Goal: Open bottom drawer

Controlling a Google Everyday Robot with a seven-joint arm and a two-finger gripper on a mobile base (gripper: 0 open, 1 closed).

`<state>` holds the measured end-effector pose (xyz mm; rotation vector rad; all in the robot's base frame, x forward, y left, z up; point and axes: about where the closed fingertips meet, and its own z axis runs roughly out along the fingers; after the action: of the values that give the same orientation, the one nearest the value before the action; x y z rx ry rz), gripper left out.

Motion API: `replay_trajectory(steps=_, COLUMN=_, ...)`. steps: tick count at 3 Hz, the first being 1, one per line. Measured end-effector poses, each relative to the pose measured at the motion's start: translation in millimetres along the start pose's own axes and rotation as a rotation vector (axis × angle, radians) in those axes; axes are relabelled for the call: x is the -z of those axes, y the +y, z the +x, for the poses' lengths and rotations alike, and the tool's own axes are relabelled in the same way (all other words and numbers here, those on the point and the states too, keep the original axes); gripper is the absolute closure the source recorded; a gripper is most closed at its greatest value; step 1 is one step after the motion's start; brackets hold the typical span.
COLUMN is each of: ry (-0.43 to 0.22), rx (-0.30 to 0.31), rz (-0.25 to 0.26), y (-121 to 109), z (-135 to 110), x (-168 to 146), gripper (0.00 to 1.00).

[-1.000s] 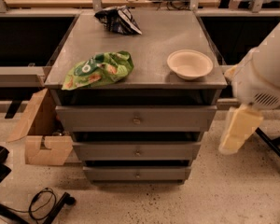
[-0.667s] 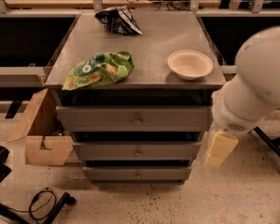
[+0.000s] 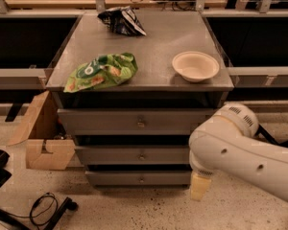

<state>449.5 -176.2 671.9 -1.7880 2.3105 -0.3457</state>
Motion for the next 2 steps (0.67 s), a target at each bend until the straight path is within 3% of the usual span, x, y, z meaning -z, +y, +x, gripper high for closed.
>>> replay_trajectory(steps=1, ry=0.05, rx=-0.003, rz=-0.02, y=12.9, z=-4.2, x=-58.2, gripper=0.0)
replay_trajectory(steps=2, ry=0.059, rx=-0.052, rz=-0.008, y=10.4, z=-2.5, x=-60.5, gripper=0.0)
